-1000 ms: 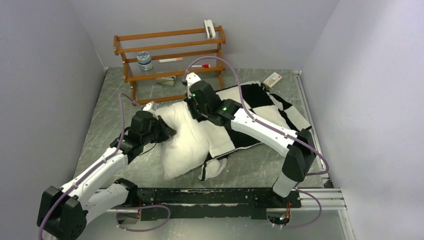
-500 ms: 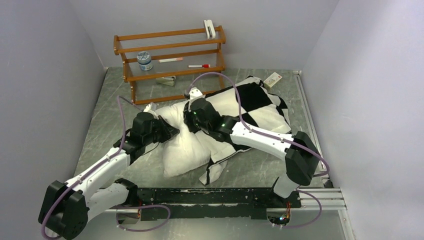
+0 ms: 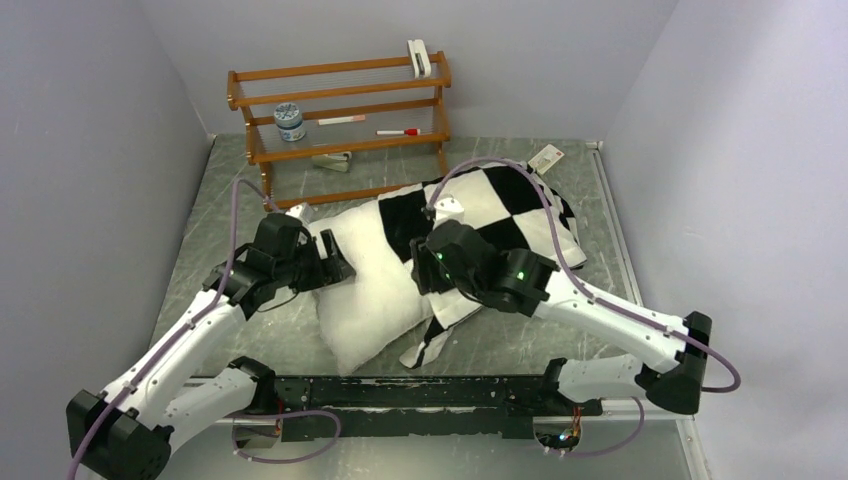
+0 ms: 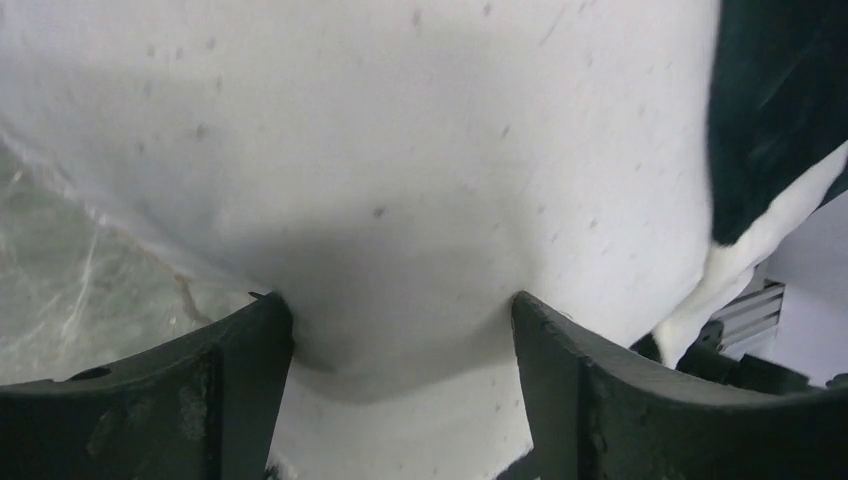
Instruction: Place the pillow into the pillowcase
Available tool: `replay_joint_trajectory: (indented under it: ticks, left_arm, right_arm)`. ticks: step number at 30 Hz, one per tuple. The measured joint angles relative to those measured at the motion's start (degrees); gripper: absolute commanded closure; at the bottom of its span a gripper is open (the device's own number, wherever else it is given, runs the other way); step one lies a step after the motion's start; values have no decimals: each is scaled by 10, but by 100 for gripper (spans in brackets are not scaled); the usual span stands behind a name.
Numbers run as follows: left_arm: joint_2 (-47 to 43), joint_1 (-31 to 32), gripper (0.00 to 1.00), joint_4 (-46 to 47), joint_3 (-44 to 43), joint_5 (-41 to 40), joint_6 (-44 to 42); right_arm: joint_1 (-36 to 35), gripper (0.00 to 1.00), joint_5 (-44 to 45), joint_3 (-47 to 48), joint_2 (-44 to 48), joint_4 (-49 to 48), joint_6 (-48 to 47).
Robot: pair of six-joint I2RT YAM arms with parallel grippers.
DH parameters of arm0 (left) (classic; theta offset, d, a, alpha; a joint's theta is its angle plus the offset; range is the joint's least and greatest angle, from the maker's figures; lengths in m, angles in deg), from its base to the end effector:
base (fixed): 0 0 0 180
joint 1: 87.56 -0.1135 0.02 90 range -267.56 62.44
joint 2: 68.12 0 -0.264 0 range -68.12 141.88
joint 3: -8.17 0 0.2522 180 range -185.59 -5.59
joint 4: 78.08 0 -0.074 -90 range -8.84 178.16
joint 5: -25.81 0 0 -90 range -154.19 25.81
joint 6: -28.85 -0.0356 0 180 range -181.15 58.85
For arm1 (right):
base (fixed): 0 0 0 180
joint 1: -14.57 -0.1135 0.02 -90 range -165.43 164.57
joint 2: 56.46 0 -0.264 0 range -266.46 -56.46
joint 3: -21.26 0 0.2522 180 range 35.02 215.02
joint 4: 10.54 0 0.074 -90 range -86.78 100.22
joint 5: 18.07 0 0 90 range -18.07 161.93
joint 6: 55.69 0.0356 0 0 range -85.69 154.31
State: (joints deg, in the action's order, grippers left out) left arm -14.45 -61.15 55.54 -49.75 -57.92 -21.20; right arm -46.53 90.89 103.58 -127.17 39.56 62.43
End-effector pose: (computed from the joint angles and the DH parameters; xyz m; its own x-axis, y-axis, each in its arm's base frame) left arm 0.1740 -0.0908 0.2715 -0.7911 -0.3198 -0.5215 0.0088 0.8465 -0.5324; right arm 0.1378 0.2256 0.3464 -0.5976 -0.1602 -0.7856 -0.4801 0.8563 0.1906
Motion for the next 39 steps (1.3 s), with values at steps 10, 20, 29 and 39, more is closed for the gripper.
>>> replay_joint_trajectory:
  ticks: [10,20,29,39]
  left_arm:
    - [-80,1,15,-132,1,7,-8]
    - [-173,2,16,-66,165,103,82]
    - [-127,13,95,213,288,176,234]
    - [-57,59,95,256,212,114,260]
  right_arm:
    - [-116,36,45,-49,-13,128,78]
    - [-134,41,134,-104,-86,130,87]
    - [-134,100,192,-114,-137,85,62]
    - [-129,100,91,-62,-104,-12,-35]
